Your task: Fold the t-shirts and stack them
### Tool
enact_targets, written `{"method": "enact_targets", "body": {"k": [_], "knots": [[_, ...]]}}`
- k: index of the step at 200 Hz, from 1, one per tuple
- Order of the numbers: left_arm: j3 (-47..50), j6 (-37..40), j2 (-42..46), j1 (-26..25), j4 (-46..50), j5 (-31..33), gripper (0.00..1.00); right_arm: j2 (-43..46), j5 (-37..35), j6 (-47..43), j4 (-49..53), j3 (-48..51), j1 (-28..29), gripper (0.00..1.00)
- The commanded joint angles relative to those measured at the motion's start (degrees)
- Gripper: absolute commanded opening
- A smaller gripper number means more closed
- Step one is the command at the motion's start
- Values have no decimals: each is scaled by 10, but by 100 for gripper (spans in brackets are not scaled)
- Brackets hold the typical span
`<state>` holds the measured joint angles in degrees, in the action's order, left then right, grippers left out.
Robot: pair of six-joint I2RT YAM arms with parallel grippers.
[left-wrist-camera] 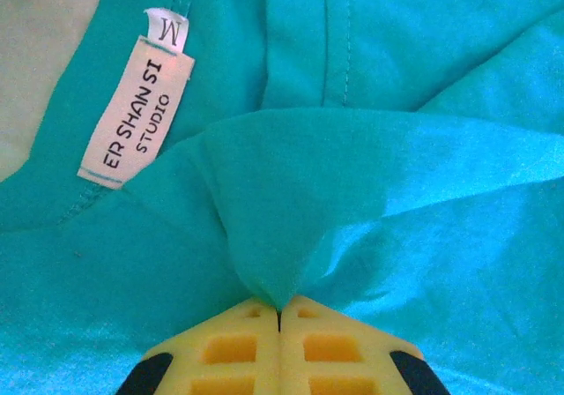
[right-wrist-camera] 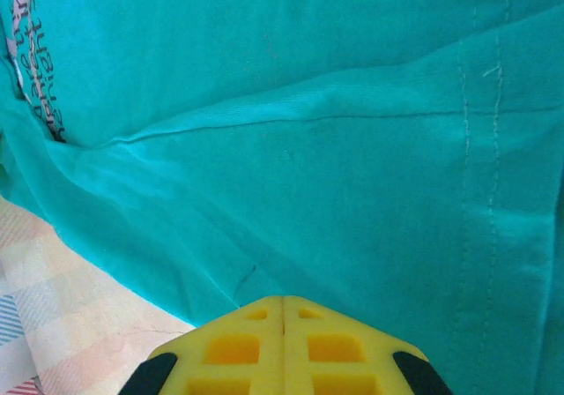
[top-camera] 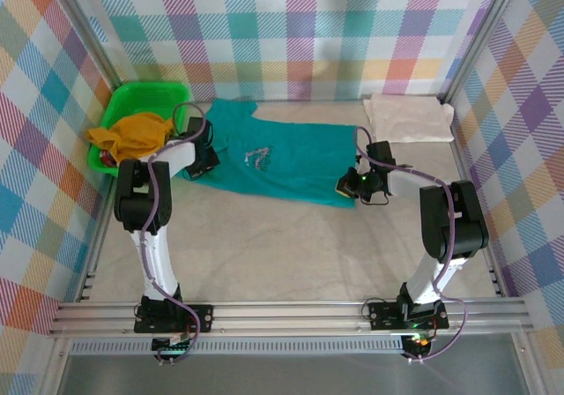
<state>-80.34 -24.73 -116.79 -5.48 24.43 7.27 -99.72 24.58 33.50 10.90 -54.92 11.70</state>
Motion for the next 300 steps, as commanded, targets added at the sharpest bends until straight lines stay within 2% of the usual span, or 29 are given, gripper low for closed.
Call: {"method": "enact_targets", "body": {"k": [1, 29, 82, 97, 114, 124, 143, 158, 188, 203, 226, 253, 300], "knots": [[49, -24, 66, 2, 6, 0, 0, -17, 5, 22, -8, 10, 2, 0], [86, -30, 111, 3, 32, 22, 0, -31, -6, 41, -6, 11, 1, 0], [228, -72, 199, 3, -11, -20, 4, -19, -34, 73, -2, 40, -16, 0], [260, -74, 225, 3, -11, -19, 14, -13, -39, 72, 3, 47, -22, 0], [272, -67, 251, 3, 13, -8, 15, -13, -42, 68, 10, 51, -25, 0], [274, -62, 271, 3, 28, 1, 19, -15, -41, 68, 9, 52, -27, 0], [271, -55, 303, 3, 57, 28, 13, -20, -40, 70, 2, 54, -29, 0], [271, -57, 323, 7, 71, 38, 1, -24, -38, 73, -1, 54, -29, 0], [294, -69, 330, 26, 66, 15, 1, -16, -43, 74, 1, 60, -32, 0], [312, -78, 325, 32, 45, -9, 8, -9, -41, 76, 2, 69, -33, 0], [338, -101, 308, 32, 10, -46, 7, 5, -25, 88, -5, 92, -33, 0], [380, -142, 302, 32, -21, -57, 3, 40, -11, 116, -19, 140, -33, 0], [429, -173, 386, 32, 2, -50, 3, 131, -18, 144, 11, 200, -33, 0]]}}
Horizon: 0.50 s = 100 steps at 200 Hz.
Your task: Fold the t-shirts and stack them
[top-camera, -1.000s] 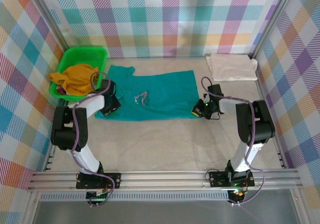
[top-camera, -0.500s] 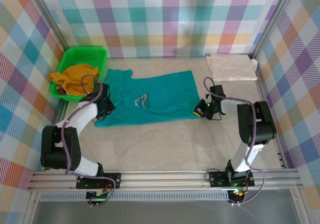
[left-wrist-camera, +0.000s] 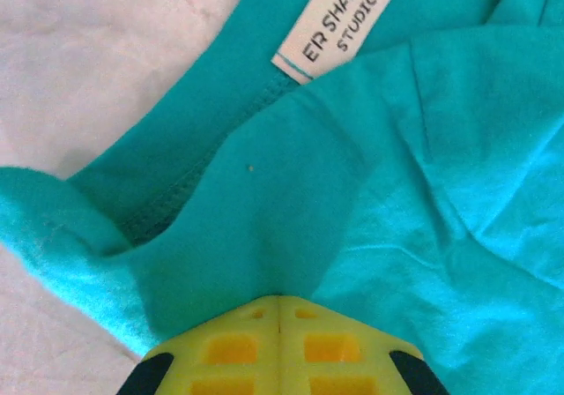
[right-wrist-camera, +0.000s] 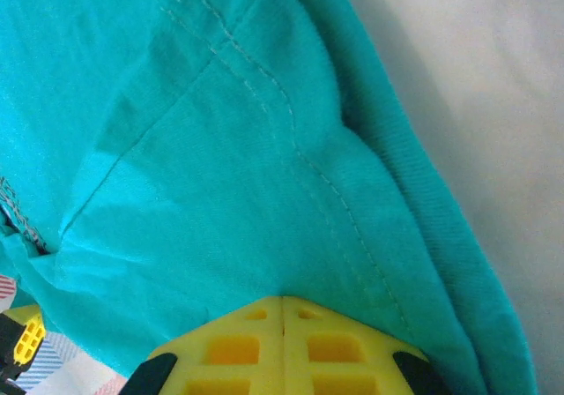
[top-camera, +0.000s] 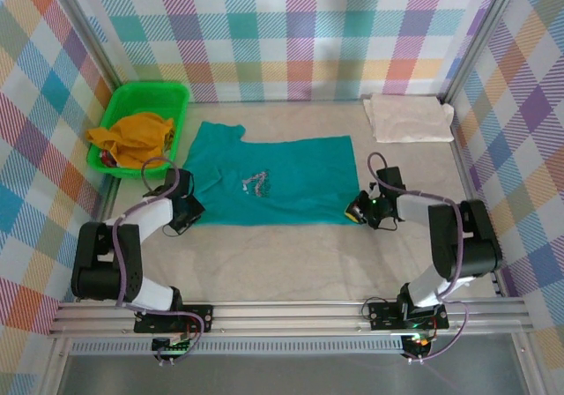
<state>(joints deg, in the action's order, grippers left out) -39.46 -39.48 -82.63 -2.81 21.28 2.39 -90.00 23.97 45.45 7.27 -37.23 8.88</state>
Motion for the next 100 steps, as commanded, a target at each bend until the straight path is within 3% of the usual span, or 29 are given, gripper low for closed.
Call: {"method": "enact_targets", "body": {"k": [1, 27, 46, 66, 86, 100], "knots": [[19, -25, 47, 5, 35, 0, 3, 36, -11, 25, 47, 23, -5, 0], [-15, -7, 104, 5, 83, 27, 5, 79, -9, 20, 79, -1, 0, 0], [-67, 32, 117, 2, 88, 26, 12, 104, -38, 0, 110, -35, 6, 0], [-152, 98, 78, -45, 110, 47, 16, 109, -56, -20, 98, -52, 10, 0], [-214, 142, 5, -96, 124, 49, 1, 86, -51, -38, 70, -59, 14, 0], [-232, 150, -45, -120, 102, 29, 0, 62, -38, -42, 49, -60, 16, 0]]}}
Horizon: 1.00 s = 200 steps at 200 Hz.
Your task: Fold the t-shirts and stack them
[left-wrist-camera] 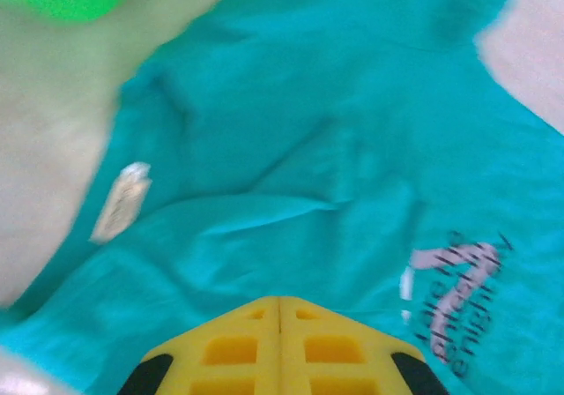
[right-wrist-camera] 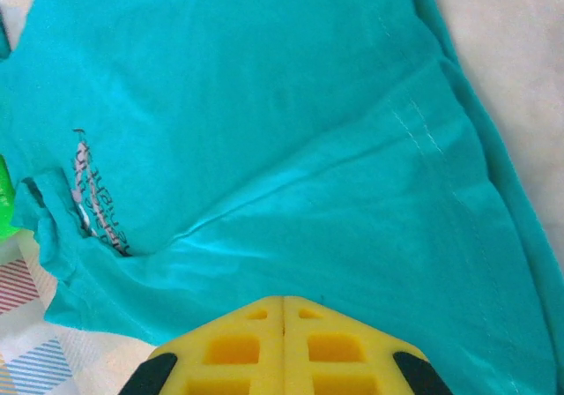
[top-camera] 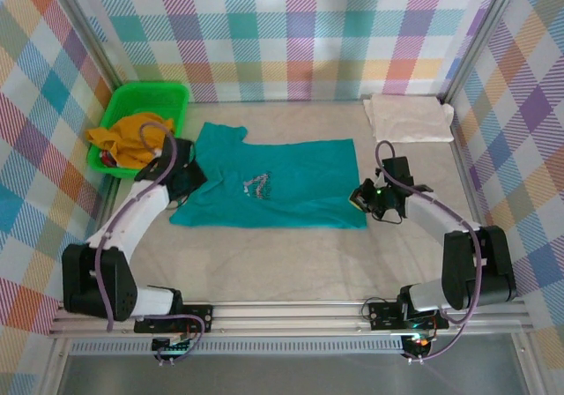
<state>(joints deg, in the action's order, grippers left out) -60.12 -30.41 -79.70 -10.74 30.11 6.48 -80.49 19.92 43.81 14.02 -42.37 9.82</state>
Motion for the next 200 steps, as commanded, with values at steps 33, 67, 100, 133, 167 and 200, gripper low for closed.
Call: {"method": "enact_targets", "body": {"k": [33, 67, 100, 133, 167, 200], "knots": [[-58, 52, -167, -79, -22, -20, 0, -84, 2, -30, -52, -2, 14, 0], [-102, 53, -255, -79, -16, 8, 0, -123, 11, -26, -81, 9, 15, 0], [-138, 58, -312, -66, -8, 29, 0, -130, 11, -22, -97, 20, 15, 0], [-175, 65, -350, -43, 3, 28, 0, -130, 8, -20, -105, 31, 15, 0], [-199, 75, -359, -22, 15, 23, 0, -135, 4, -20, -109, 42, 15, 0], [-211, 88, -352, -16, 27, 16, 0, -145, -1, -17, -116, 50, 15, 0]]}}
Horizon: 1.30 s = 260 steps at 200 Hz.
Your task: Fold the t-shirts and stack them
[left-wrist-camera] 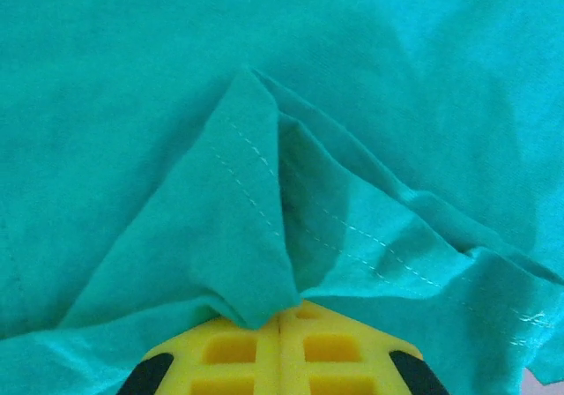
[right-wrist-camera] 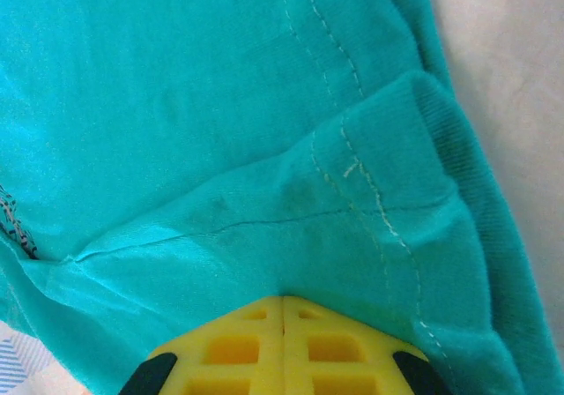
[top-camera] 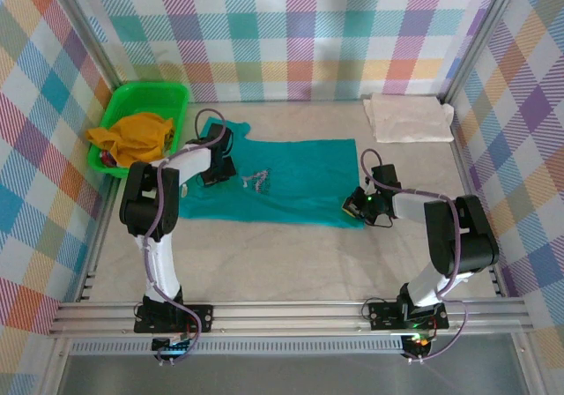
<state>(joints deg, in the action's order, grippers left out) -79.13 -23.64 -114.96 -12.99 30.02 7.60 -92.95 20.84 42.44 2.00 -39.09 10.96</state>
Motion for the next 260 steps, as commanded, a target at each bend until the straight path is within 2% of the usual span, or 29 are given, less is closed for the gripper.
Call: {"method": "enact_targets", "body": {"k": [1, 48, 93, 166, 189, 210, 230, 260], "knots": [[-22, 21, 1, 7, 29, 4, 0, -21, -11, -3, 3, 17, 3, 0], [-53, 40, -36, 20, 38, 19, 0, -28, -4, 2, -7, 19, 4, 0], [-119, 41, -87, 57, 66, 23, 0, -10, -5, 0, -1, 22, 4, 0], [-168, 22, -59, 87, 99, 43, 0, -5, -15, 0, 12, 20, 3, 0], [-117, 12, -17, 71, 75, 13, 0, 6, -16, -6, 19, 13, 3, 0], [-15, -19, 56, 57, 18, -21, 0, 29, -25, -22, 44, -5, 4, 0], [72, -47, 113, 46, -18, -35, 1, 51, -48, -43, 81, -28, 5, 0], [137, -58, 157, 36, -11, -26, 0, 45, -57, -81, 134, -80, 7, 0]]}}
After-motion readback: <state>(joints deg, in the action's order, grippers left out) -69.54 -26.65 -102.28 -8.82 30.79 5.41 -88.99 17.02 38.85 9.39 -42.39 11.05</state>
